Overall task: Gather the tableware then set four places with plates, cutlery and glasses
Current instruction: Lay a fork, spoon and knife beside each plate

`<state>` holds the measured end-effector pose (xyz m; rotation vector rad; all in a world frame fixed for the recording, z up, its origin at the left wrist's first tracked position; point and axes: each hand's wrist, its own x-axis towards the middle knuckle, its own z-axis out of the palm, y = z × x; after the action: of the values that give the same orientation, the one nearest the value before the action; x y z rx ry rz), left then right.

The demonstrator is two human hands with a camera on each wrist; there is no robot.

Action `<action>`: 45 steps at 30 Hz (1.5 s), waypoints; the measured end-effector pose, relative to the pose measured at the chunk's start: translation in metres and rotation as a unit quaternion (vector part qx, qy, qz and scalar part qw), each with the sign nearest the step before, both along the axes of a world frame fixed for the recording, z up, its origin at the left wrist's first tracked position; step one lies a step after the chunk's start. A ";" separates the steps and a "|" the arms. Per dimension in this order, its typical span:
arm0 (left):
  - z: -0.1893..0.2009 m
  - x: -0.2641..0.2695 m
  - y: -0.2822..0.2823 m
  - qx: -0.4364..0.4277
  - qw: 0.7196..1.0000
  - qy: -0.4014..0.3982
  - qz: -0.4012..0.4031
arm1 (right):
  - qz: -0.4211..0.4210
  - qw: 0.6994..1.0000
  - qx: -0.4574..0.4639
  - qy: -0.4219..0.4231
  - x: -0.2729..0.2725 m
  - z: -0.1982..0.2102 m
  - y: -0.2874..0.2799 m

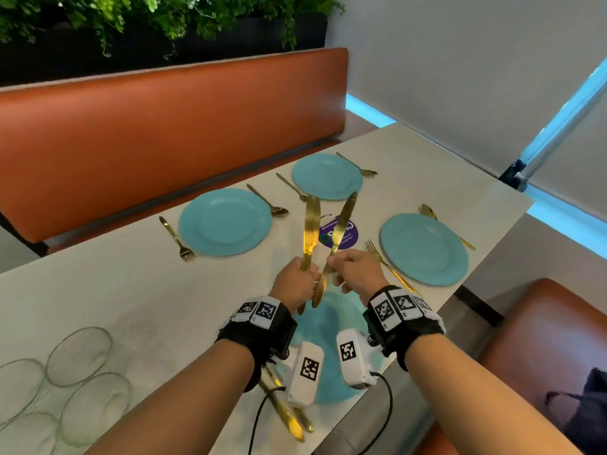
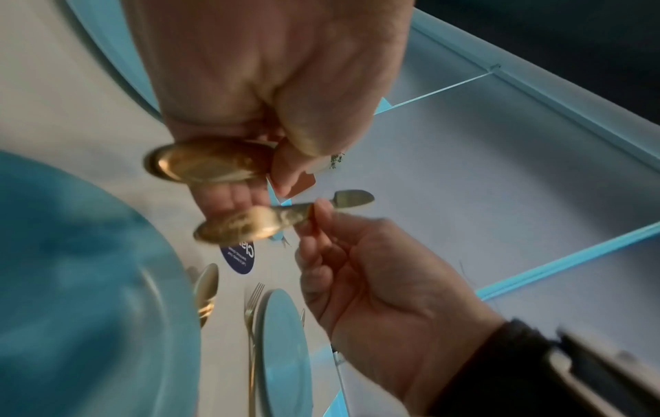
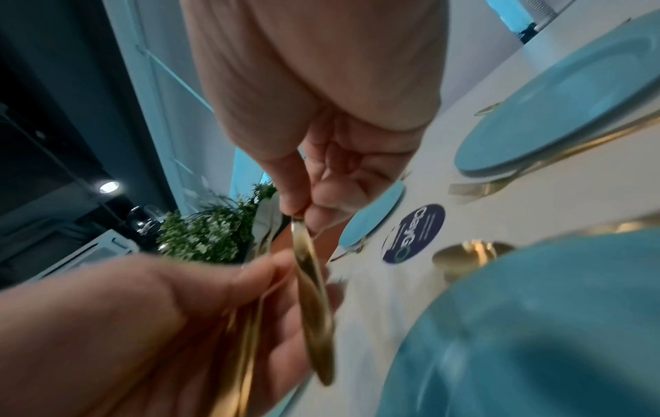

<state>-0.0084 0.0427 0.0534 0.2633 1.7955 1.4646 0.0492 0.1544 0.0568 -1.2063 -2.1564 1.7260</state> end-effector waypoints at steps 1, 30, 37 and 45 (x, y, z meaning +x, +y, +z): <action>0.000 -0.006 0.009 0.003 1.000 -0.024 0.011 | -0.002 1.000 0.003 0.002 -0.001 0.000 0.014; -0.021 -0.052 0.112 -0.141 0.986 0.029 0.079 | 0.111 0.889 0.271 -0.351 0.036 -0.083 0.151; -0.026 -0.051 0.112 -0.140 0.987 0.034 0.076 | 0.061 0.892 0.277 -0.351 0.038 -0.083 0.158; -0.031 -0.053 0.114 -0.143 0.986 0.033 0.082 | 0.056 0.891 0.276 -0.356 0.039 -0.082 0.166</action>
<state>-0.0616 0.1571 0.0224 0.0180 2.0943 1.2976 0.0886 0.3202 -0.0249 -1.7103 -2.8555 0.5914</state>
